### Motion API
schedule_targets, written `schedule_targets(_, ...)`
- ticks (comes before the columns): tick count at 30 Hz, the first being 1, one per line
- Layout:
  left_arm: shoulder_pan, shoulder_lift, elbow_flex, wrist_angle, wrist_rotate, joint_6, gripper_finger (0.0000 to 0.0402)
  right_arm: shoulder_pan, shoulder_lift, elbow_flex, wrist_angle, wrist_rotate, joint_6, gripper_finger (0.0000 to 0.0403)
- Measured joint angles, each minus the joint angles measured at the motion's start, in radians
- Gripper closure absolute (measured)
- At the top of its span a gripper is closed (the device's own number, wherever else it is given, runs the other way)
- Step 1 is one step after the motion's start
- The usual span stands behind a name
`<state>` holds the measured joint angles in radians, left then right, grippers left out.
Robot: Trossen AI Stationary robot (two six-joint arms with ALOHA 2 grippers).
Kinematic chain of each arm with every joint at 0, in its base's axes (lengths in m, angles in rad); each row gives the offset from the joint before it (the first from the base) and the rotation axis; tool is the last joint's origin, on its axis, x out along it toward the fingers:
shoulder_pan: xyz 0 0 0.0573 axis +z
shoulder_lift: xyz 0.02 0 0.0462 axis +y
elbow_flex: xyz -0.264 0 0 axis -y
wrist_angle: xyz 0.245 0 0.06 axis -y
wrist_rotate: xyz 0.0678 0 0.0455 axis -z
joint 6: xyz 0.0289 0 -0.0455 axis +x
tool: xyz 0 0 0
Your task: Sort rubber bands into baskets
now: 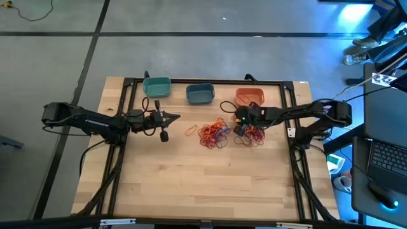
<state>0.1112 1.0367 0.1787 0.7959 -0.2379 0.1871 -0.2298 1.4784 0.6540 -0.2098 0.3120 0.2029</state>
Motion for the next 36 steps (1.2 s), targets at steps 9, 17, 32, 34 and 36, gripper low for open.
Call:
schedule_targets(9, 0.000, 0.000, 0.000, 0.000, 0.000, -0.002, 0.0396, 0.000, 0.082, 0.000, 0.033, 0.057, -0.058, 0.0325)
schedule_targets(17, 0.000, 0.000, 0.000, -0.001, 0.000, 0.001, 0.0396, 0.001, 0.042, 0.001, 0.044, 0.099, -0.105, 0.0385)
schedule_targets(32, 0.002, 0.000, 0.000, 0.004, 0.000, 0.021, 0.0396, 0.000, -0.212, 0.088, -0.192, 0.156, -0.125, 0.0389)
schedule_targets(34, 0.001, 0.000, 0.000, -0.001, 0.000, 0.013, 0.0396, 0.000, -0.251, 0.115, -0.231, 0.187, -0.125, 0.0389)
schedule_targets(36, 0.000, 0.000, 0.000, -0.003, 0.000, 0.006, 0.0396, 0.000, -0.283, 0.129, -0.244, 0.232, -0.128, 0.0389)
